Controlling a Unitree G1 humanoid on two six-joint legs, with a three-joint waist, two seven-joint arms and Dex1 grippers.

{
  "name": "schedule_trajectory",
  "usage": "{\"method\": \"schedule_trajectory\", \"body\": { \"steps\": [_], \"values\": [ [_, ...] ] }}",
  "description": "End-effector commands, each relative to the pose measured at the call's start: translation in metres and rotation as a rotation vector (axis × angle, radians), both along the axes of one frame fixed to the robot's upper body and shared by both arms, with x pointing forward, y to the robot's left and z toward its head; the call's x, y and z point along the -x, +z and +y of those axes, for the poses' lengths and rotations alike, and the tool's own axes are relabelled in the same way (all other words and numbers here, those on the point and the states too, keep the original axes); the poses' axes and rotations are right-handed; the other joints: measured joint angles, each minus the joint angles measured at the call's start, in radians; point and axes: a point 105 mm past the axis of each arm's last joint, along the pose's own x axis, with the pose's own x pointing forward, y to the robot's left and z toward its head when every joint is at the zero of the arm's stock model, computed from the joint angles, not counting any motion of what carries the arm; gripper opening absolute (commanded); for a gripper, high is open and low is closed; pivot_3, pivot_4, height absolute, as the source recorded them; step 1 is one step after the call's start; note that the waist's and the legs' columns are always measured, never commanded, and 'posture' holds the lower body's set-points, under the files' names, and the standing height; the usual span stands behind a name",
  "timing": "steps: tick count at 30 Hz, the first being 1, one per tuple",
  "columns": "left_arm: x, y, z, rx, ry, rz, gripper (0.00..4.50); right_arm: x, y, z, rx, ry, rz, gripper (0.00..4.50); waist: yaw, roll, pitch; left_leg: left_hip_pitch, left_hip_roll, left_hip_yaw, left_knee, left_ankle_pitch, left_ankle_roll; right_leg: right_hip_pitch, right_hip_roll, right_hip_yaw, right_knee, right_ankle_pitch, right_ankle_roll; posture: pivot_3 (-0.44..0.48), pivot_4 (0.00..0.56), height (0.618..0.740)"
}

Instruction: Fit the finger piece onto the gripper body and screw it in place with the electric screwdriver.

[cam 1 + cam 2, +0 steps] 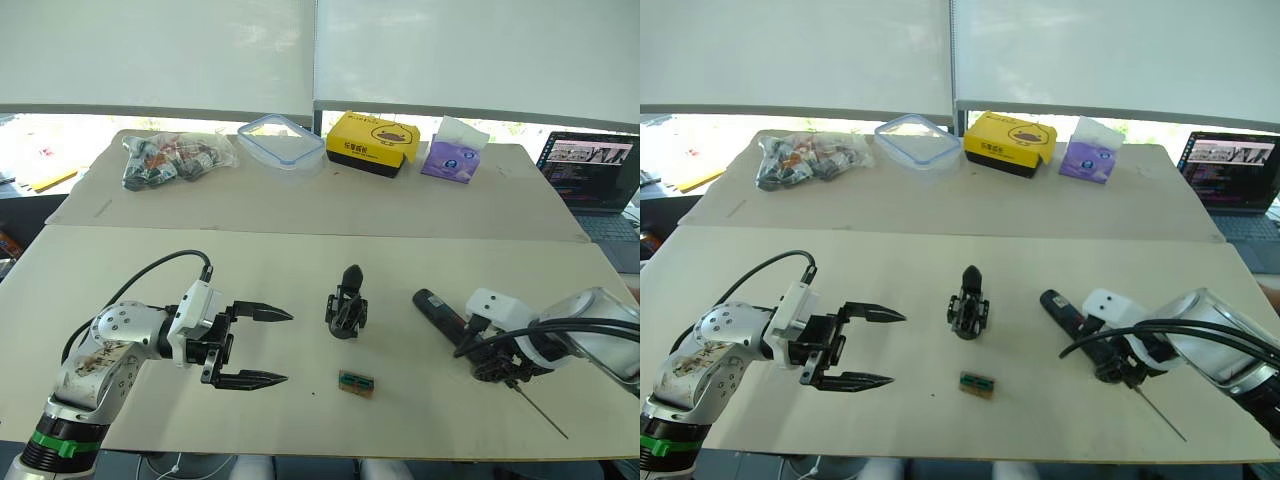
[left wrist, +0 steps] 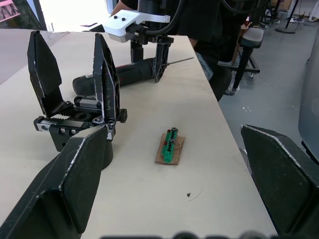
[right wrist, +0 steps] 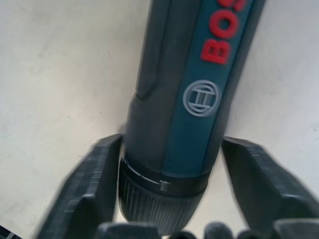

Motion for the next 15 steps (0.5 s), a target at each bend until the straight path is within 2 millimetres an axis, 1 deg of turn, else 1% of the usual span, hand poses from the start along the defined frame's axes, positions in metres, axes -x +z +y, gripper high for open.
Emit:
{"method": "schedule_trajectory", "body": {
  "steps": [1,4,7,9,12,15],
  "values": [
    [0.002,0.009,0.002,-0.002,-0.005,-0.051,4.5,-0.005,-0.001,-0.004,0.012,-0.013,-0.032,1.96,0.0,-0.001,0.0,0.0,0.0,0.0,0.0,0.0,0.0,0.0,0.0,0.0,0.0,0.0,0.0,0.0,0.15,0.74],
    [0.004,0.007,0.003,-0.014,-0.018,-0.041,4.5,-0.006,0.006,-0.006,-0.021,-0.028,-0.064,1.96,0.0,-0.002,0.0,0.0,0.0,0.0,0.0,0.0,0.0,0.0,0.0,0.0,0.0,0.0,0.0,0.0,0.15,0.74],
    [0.004,0.007,0.005,-0.018,-0.017,-0.041,4.5,-0.009,0.019,-0.01,-0.102,-0.072,-0.125,1.96,0.003,-0.002,0.0,0.0,0.0,0.0,0.0,0.0,0.0,0.0,0.0,0.0,0.0,0.0,0.0,0.0,0.15,0.74],
    [0.003,0.007,0.008,-0.021,-0.014,-0.042,4.5,-0.009,0.036,-0.008,-0.242,-0.082,-0.185,1.96,0.005,-0.001,0.0,-0.001,0.0,0.0,0.0,0.0,0.0,0.0,0.0,0.0,0.0,0.0,0.0,0.0,0.15,0.74],
    [0.001,0.004,0.013,-0.026,-0.001,-0.042,4.5,-0.008,0.07,-0.003,-0.485,-0.043,-0.332,1.96,0.01,0.003,0.003,-0.001,0.0,0.0,-0.001,0.0,0.0,-0.001,0.0,0.0,0.0,0.003,0.006,0.0,0.15,0.74],
    [-0.001,0.0,0.02,-0.038,0.013,-0.046,4.5,0.007,0.104,0.006,-0.724,0.032,-0.457,1.96,0.01,0.006,0.004,-0.001,0.0,0.0,-0.002,0.0,0.0,-0.001,0.001,0.0,0.001,0.003,0.007,0.0,0.15,0.74]
  ]
}}
